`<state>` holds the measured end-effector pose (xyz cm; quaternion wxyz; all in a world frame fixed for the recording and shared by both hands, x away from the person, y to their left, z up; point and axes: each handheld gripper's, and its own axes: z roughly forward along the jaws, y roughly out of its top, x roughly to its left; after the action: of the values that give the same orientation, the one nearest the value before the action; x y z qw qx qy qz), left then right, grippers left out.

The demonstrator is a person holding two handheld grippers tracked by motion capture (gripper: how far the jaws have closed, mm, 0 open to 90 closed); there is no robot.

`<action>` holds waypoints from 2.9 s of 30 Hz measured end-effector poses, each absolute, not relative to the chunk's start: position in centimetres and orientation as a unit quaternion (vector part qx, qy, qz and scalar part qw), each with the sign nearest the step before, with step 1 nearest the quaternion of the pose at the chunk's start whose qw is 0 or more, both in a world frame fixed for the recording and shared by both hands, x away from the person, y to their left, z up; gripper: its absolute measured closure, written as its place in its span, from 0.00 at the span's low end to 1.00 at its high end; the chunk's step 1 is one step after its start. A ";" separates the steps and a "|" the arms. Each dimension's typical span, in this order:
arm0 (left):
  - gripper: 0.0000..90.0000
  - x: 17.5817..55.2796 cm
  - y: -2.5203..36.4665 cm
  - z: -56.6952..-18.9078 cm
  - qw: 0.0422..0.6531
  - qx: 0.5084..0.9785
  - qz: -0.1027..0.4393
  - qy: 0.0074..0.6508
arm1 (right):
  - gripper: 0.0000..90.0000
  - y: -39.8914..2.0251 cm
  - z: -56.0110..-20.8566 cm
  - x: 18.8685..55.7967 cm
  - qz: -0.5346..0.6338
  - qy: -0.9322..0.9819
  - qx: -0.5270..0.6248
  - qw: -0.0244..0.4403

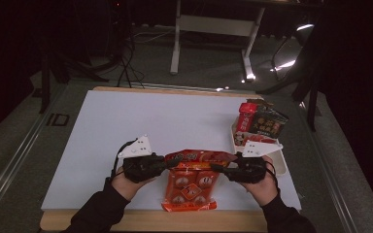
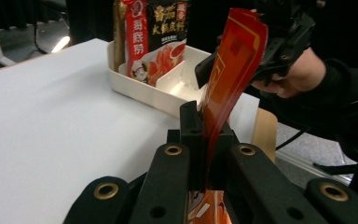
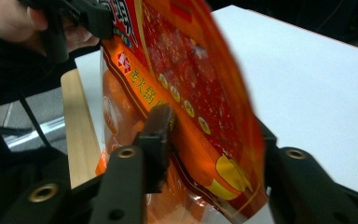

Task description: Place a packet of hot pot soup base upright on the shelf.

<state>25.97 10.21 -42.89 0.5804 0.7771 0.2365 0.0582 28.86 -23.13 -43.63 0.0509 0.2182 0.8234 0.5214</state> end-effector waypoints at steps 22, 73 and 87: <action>0.65 25.8 10.6 -42.9 0.584 0.776 0.042 0.235 | 1.00 -23.0 -42.9 28.1 0.520 0.833 0.189 0.000; 0.04 22.9 15.5 -49.7 0.576 0.746 0.102 0.319 | 1.00 -28.5 -31.3 27.7 0.621 0.752 0.212 0.062; 0.04 23.2 15.8 -50.1 0.577 0.742 0.102 0.326 | 1.00 -32.8 -29.2 29.3 0.629 0.727 0.256 0.104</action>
<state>23.19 15.81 -50.15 0.5769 0.7419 0.3260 0.1024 29.33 -32.80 -29.24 0.1039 0.2558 0.7270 0.6286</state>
